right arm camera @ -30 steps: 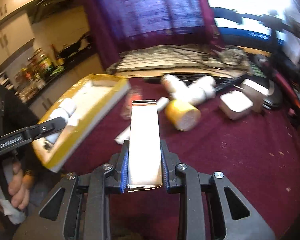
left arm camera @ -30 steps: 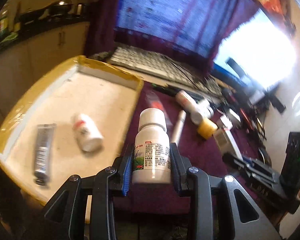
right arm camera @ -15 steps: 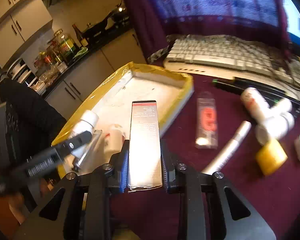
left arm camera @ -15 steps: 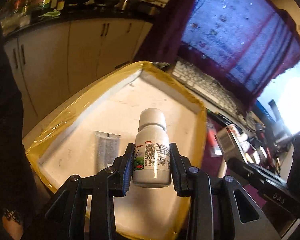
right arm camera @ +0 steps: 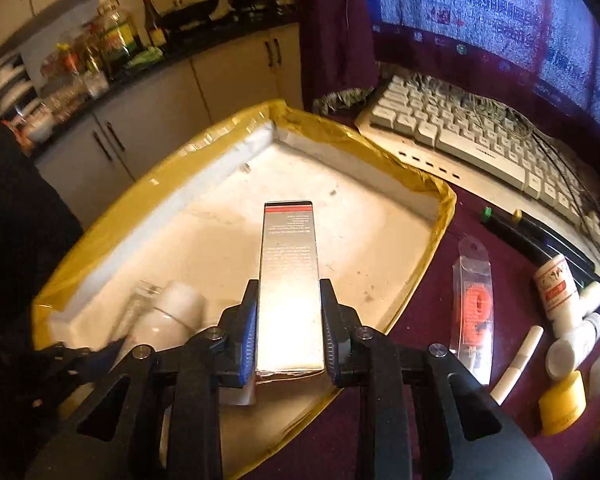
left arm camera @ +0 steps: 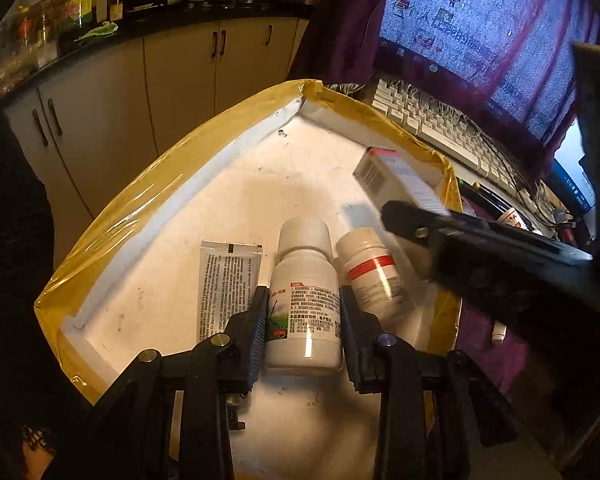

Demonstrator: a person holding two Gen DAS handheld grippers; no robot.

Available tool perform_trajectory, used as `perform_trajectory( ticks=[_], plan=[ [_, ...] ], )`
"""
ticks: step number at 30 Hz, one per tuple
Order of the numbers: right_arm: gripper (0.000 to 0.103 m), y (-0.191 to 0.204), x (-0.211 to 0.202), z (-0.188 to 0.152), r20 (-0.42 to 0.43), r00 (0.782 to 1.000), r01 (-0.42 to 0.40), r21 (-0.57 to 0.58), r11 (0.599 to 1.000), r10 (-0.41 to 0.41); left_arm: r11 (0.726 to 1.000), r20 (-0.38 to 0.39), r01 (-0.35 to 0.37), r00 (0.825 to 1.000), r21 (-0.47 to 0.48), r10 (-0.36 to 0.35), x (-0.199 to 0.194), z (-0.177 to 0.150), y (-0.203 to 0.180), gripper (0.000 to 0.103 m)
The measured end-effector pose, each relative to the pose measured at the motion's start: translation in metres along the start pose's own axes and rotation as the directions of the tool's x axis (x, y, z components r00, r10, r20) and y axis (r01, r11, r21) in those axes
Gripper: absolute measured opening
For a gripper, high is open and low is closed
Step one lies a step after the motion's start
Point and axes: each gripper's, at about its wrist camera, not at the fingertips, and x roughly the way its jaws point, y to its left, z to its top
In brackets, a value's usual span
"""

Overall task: Organize objects
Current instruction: 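Place the green-label bottle with the left tool while the right tool places the boxed tube in the tray, then grasp the white marker with the left tool while the right tool grasps the yellow-lidded jar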

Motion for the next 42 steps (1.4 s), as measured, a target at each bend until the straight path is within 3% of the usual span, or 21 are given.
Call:
perform_trajectory(
  ticks=[4,7,10,12,14,18,21,23,29,36,39,42],
  plan=[
    [0.025,0.001,-0.002,-0.001,0.007,1.0,0.012,-0.012,1.0,-0.012,0.999,0.013,-0.015,1.0,0.031,0.015,0.0,-0.002,-0.003,0.029],
    [0.025,-0.007,-0.006,-0.001,0.023,0.999,-0.026,0.04,0.999,0.025,0.999,0.045,-0.007,0.999,0.034,0.005,-0.004,-0.005,-0.002,0.03],
    [0.032,-0.016,-0.021,-0.005,0.07,0.994,-0.092,0.086,0.992,0.086,0.995,0.143,0.096,0.985,-0.006,-0.094,-0.021,-0.006,0.005,0.055],
    [0.043,-0.021,-0.034,-0.009,0.096,0.989,-0.122,0.101,0.987,0.112,0.996,0.226,0.085,0.971,-0.018,-0.079,-0.032,-0.012,0.006,0.072],
    [0.053,-0.028,-0.051,-0.014,0.129,0.982,-0.15,0.107,0.983,0.136,0.997,0.286,0.071,0.956,-0.004,-0.066,-0.041,-0.018,0.005,0.08],
    [0.059,-0.043,-0.093,-0.037,0.215,0.968,-0.152,0.098,0.983,0.129,0.991,0.336,0.125,0.936,-0.044,-0.103,-0.049,-0.026,0.015,0.081],
    [0.06,-0.062,-0.114,-0.061,0.244,0.964,-0.136,0.102,0.985,0.108,0.989,0.399,0.121,0.914,-0.086,-0.077,-0.056,-0.034,0.018,0.081],
    [0.059,-0.076,-0.119,-0.074,0.241,0.967,-0.119,0.126,0.985,0.086,0.995,0.45,0.086,0.891,-0.043,-0.057,-0.063,-0.041,0.008,0.081],
    [0.059,-0.128,-0.116,-0.109,0.237,0.967,0.028,0.253,0.967,-0.09,0.995,0.499,0.057,0.862,0.087,-0.093,-0.071,-0.054,-0.033,0.081],
    [0.059,-0.166,-0.103,-0.119,0.161,0.98,0.06,0.321,0.945,-0.117,0.981,0.398,0.1,0.903,0.167,-0.16,-0.058,-0.066,-0.08,0.081],
    [0.059,-0.176,-0.101,-0.116,0.157,0.981,0.054,0.33,0.942,-0.111,0.966,0.268,0.161,0.939,0.204,-0.213,-0.046,-0.066,-0.092,0.082],
    [0.059,-0.184,-0.097,-0.108,0.156,0.979,0.074,0.328,0.942,-0.132,0.958,0.193,0.191,0.953,0.215,-0.233,-0.039,-0.071,-0.099,0.082]
  ],
)
